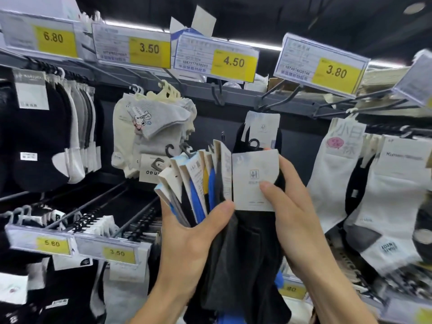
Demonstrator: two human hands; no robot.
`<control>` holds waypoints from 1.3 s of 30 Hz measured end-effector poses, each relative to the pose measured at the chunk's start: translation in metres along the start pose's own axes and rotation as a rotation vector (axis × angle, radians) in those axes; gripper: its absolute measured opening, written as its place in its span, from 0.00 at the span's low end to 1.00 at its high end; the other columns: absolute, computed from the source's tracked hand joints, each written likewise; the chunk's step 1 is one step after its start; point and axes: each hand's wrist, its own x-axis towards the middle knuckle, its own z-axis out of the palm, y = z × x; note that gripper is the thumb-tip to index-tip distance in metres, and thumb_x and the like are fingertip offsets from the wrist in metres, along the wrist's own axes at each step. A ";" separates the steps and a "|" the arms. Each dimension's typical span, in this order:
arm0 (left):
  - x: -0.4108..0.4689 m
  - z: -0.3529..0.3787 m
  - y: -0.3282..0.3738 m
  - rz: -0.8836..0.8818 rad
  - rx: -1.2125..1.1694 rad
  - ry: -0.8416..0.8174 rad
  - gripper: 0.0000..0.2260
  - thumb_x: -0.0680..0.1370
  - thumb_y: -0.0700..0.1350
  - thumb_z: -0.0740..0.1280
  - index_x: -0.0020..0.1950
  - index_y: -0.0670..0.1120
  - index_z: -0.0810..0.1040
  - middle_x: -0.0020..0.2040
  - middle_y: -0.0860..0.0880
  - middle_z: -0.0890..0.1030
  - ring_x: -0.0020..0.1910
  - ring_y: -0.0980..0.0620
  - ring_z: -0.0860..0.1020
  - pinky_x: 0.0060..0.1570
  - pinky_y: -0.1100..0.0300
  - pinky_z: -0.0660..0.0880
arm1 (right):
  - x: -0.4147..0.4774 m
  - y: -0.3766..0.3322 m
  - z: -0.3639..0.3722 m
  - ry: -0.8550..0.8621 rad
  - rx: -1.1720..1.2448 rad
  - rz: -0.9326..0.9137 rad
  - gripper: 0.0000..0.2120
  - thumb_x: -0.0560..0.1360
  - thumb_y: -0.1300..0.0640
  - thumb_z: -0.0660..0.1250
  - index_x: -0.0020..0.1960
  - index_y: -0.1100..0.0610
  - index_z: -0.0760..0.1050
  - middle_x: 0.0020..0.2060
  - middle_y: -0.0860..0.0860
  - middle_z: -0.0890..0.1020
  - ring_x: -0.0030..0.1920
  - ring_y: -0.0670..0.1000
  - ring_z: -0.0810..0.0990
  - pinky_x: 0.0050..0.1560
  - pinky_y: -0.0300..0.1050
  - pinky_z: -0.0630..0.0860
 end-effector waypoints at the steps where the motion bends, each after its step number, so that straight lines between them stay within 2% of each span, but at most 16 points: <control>1: 0.000 0.003 0.000 0.011 0.029 -0.018 0.35 0.69 0.44 0.78 0.73 0.45 0.68 0.59 0.48 0.84 0.57 0.48 0.83 0.52 0.59 0.80 | -0.001 -0.001 0.003 -0.018 -0.051 -0.015 0.21 0.77 0.53 0.60 0.70 0.40 0.69 0.61 0.38 0.80 0.62 0.40 0.78 0.63 0.46 0.76; 3: 0.000 0.009 0.001 0.043 0.080 -0.040 0.40 0.67 0.44 0.80 0.75 0.48 0.64 0.59 0.49 0.84 0.56 0.51 0.84 0.51 0.62 0.80 | -0.002 -0.003 0.008 -0.082 -0.094 -0.036 0.20 0.78 0.45 0.63 0.69 0.40 0.69 0.59 0.37 0.81 0.60 0.39 0.79 0.61 0.45 0.75; 4: 0.000 0.012 0.001 0.071 0.102 -0.048 0.43 0.66 0.45 0.81 0.75 0.53 0.62 0.60 0.51 0.83 0.56 0.52 0.84 0.51 0.64 0.79 | -0.002 -0.004 0.010 -0.101 -0.100 -0.038 0.18 0.76 0.43 0.64 0.66 0.40 0.71 0.57 0.38 0.82 0.58 0.40 0.81 0.58 0.43 0.77; 6: -0.001 0.013 0.001 0.110 0.147 -0.057 0.44 0.65 0.48 0.82 0.73 0.65 0.61 0.61 0.55 0.82 0.58 0.55 0.82 0.53 0.64 0.79 | -0.002 -0.005 0.010 -0.101 -0.087 -0.028 0.14 0.75 0.43 0.67 0.60 0.40 0.75 0.53 0.41 0.84 0.54 0.43 0.83 0.53 0.43 0.80; 7: -0.001 0.013 0.001 0.106 0.152 -0.053 0.44 0.64 0.47 0.82 0.72 0.68 0.60 0.61 0.56 0.82 0.59 0.54 0.82 0.54 0.63 0.79 | -0.001 -0.005 0.009 -0.099 -0.056 -0.019 0.11 0.75 0.46 0.67 0.58 0.40 0.77 0.52 0.43 0.85 0.53 0.44 0.84 0.51 0.42 0.81; 9: -0.001 0.010 0.001 0.080 0.140 -0.043 0.45 0.65 0.47 0.82 0.72 0.67 0.60 0.62 0.57 0.81 0.59 0.55 0.82 0.54 0.62 0.79 | -0.001 -0.004 0.006 -0.096 0.025 0.003 0.10 0.77 0.51 0.63 0.54 0.41 0.79 0.50 0.46 0.85 0.51 0.46 0.84 0.48 0.39 0.80; 11: 0.000 0.007 0.000 0.036 0.112 -0.017 0.45 0.65 0.50 0.82 0.76 0.57 0.61 0.60 0.56 0.83 0.57 0.55 0.83 0.51 0.62 0.80 | 0.000 -0.001 0.002 -0.067 0.084 0.028 0.12 0.76 0.53 0.61 0.53 0.41 0.79 0.50 0.48 0.86 0.51 0.48 0.85 0.46 0.38 0.81; 14: 0.001 0.002 -0.003 0.009 0.073 0.017 0.40 0.67 0.45 0.79 0.75 0.47 0.64 0.58 0.52 0.84 0.55 0.51 0.84 0.48 0.61 0.81 | 0.000 0.005 0.001 -0.018 0.088 0.024 0.12 0.74 0.55 0.65 0.53 0.40 0.78 0.50 0.47 0.86 0.50 0.48 0.85 0.45 0.39 0.81; 16: 0.000 -0.001 -0.005 0.011 0.064 0.055 0.36 0.67 0.44 0.77 0.73 0.49 0.68 0.58 0.51 0.84 0.55 0.50 0.84 0.48 0.60 0.81 | 0.001 0.008 0.000 -0.015 0.085 0.042 0.14 0.73 0.57 0.70 0.54 0.41 0.77 0.51 0.47 0.85 0.51 0.48 0.85 0.47 0.41 0.82; 19: 0.000 -0.005 -0.009 0.010 0.004 0.169 0.28 0.64 0.43 0.75 0.64 0.54 0.77 0.55 0.51 0.86 0.52 0.50 0.85 0.44 0.61 0.81 | 0.011 0.011 -0.012 0.019 0.085 0.094 0.17 0.71 0.59 0.73 0.58 0.48 0.77 0.52 0.49 0.86 0.51 0.51 0.86 0.48 0.44 0.83; 23: 0.001 -0.010 -0.010 -0.006 -0.013 0.250 0.23 0.65 0.38 0.74 0.52 0.64 0.81 0.51 0.55 0.87 0.49 0.54 0.85 0.41 0.64 0.81 | 0.050 0.014 -0.045 0.249 0.076 0.092 0.16 0.73 0.68 0.71 0.58 0.55 0.77 0.49 0.52 0.87 0.47 0.52 0.86 0.43 0.43 0.83; 28: 0.001 -0.006 -0.006 -0.016 -0.018 0.239 0.21 0.66 0.38 0.72 0.47 0.66 0.82 0.48 0.56 0.87 0.46 0.55 0.86 0.37 0.64 0.81 | 0.104 0.019 -0.064 0.318 0.017 0.076 0.18 0.73 0.69 0.70 0.60 0.57 0.76 0.51 0.55 0.86 0.49 0.56 0.85 0.53 0.55 0.82; 31: 0.002 -0.005 -0.005 -0.015 -0.023 0.228 0.21 0.66 0.38 0.72 0.47 0.65 0.82 0.49 0.56 0.87 0.46 0.55 0.86 0.37 0.64 0.81 | 0.124 0.025 -0.064 0.267 -0.066 0.061 0.20 0.73 0.69 0.69 0.63 0.58 0.75 0.53 0.56 0.85 0.53 0.57 0.85 0.57 0.57 0.81; 35: 0.002 -0.006 -0.004 -0.039 -0.032 0.240 0.21 0.66 0.38 0.72 0.50 0.63 0.81 0.49 0.55 0.87 0.47 0.54 0.86 0.37 0.64 0.81 | 0.137 0.039 -0.063 0.168 -0.094 0.010 0.21 0.75 0.69 0.67 0.67 0.58 0.73 0.57 0.55 0.84 0.56 0.54 0.83 0.58 0.52 0.80; 39: 0.000 -0.008 -0.003 -0.044 -0.019 0.232 0.21 0.66 0.39 0.72 0.50 0.63 0.81 0.50 0.55 0.86 0.48 0.54 0.86 0.38 0.64 0.81 | 0.150 0.049 -0.065 0.118 -0.251 0.044 0.31 0.80 0.66 0.62 0.80 0.54 0.56 0.71 0.50 0.73 0.66 0.47 0.75 0.68 0.43 0.72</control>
